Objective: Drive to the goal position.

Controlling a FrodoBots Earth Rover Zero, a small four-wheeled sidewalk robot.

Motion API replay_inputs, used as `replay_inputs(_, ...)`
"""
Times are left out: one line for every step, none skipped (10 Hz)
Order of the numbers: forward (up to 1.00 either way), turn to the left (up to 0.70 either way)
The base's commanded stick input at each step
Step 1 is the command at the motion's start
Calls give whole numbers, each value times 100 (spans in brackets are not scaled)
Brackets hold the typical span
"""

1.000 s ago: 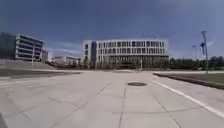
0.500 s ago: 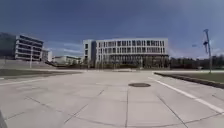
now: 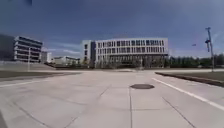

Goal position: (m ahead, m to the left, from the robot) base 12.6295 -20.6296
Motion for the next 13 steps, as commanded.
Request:
replay_inputs(70, -1)
replay_inputs(70, -1)
replay_inputs(70, -1)
replay_inputs(70, -1)
replay_inputs(70, -1)
replay_inputs(70, -1)
replay_inputs(70, -1)
replay_inputs(70, -1)
replay_inputs(70, -1)
replay_inputs(70, -1)
replay_inputs(70, -1)
replay_inputs(70, -1)
replay_inputs(70, -1)
